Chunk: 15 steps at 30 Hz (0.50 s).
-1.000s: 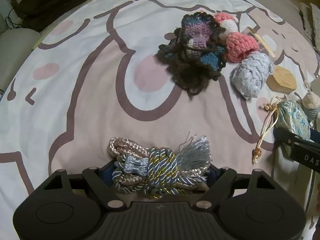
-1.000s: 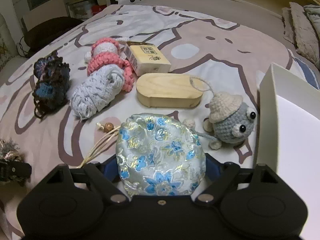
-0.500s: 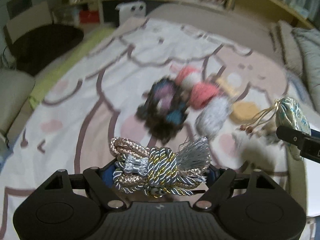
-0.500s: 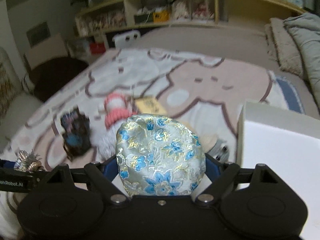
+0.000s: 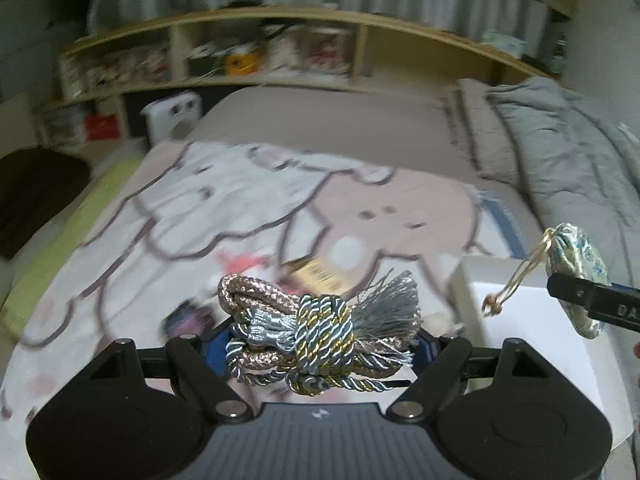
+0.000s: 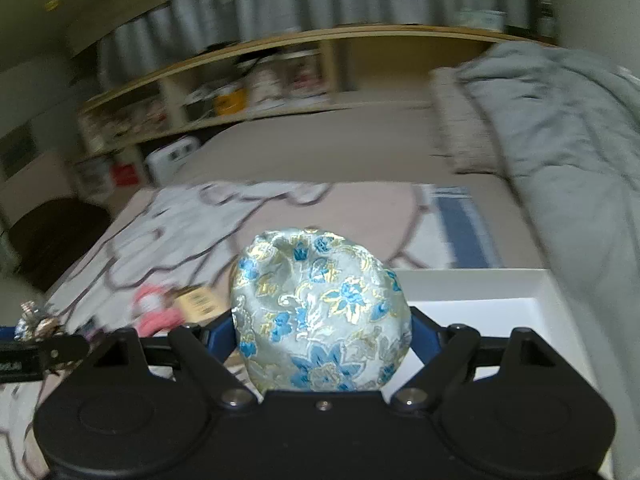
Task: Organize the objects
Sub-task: 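Carry cord bundle and pouch into the white tray and open both tools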
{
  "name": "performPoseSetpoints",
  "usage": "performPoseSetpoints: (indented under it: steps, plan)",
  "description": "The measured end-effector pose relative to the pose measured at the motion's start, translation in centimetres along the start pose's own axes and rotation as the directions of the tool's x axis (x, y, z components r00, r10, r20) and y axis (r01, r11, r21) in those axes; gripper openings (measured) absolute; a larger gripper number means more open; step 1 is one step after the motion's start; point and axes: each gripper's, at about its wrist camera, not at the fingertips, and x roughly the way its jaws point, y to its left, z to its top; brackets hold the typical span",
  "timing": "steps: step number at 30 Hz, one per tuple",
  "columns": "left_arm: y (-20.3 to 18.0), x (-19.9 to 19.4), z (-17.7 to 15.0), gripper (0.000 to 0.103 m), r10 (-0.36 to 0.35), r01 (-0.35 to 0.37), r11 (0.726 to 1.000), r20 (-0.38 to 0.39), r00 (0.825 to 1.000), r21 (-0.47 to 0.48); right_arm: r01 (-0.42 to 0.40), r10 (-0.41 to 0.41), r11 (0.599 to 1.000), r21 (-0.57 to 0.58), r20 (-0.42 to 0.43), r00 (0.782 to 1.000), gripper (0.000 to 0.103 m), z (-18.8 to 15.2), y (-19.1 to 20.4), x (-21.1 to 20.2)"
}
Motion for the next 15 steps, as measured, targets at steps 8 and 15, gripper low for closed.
performPoseSetpoints:
  steps: [8, 15]
  plan:
    - [-8.2, 3.7, 2.1, 0.082, -0.114, 0.110, 0.982, 0.020, 0.993, 0.156, 0.143, -0.143, 0.987, 0.079, -0.008, 0.990, 0.086, 1.2, -6.7, 1.9]
    - [-14.4, 8.5, 2.9, 0.083, -0.197, 0.191, 0.934, -0.012, 0.980, 0.302, 0.194, -0.184, 0.969, 0.151, -0.077, 0.980, 0.086, 0.8, -10.9, 5.2]
